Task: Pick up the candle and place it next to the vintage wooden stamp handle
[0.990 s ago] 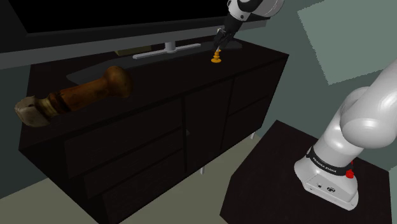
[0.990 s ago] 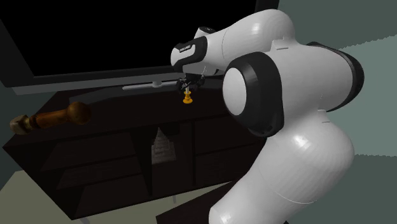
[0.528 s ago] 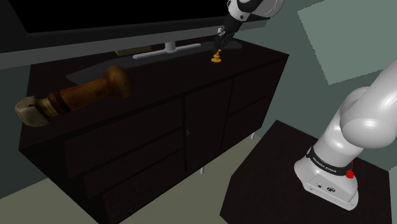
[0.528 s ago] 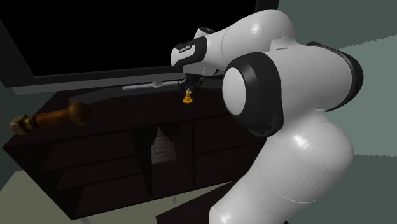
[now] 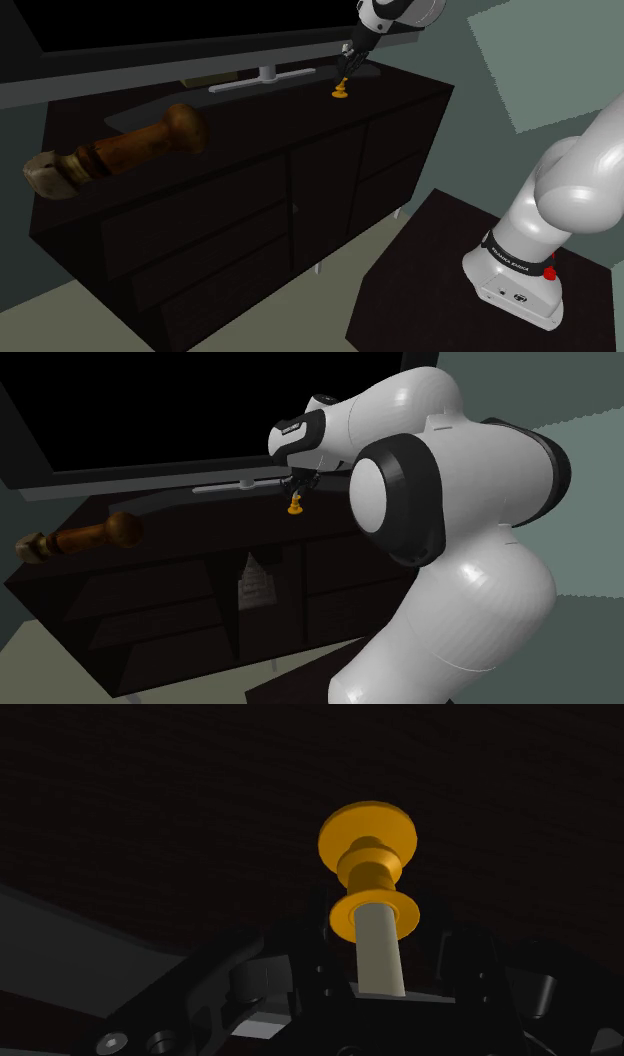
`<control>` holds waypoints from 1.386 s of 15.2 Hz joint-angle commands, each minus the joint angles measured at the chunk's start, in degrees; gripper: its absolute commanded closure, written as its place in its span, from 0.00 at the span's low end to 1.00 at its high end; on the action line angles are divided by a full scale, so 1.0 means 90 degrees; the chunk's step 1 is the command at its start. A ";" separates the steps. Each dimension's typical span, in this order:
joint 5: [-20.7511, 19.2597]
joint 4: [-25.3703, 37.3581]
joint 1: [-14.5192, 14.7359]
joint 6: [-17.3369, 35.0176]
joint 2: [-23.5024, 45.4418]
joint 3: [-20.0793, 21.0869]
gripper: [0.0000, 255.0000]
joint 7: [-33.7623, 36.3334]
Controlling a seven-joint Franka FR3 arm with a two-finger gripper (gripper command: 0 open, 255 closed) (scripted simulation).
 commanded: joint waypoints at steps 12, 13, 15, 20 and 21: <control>-0.0181 0.0872 -0.0033 -0.0999 -0.0144 0.0020 1.00 0.0241; -0.0191 0.0954 -0.0034 -0.1083 -0.0147 0.0021 1.00 0.0258; -0.0210 0.1122 -0.0037 -0.1250 -0.0149 0.0022 1.00 0.0290; -0.0247 0.1568 -0.0042 -0.1673 -0.0129 0.0022 1.00 0.0363; -0.0253 0.1662 -0.0043 -0.1758 -0.0121 0.0022 1.00 0.0377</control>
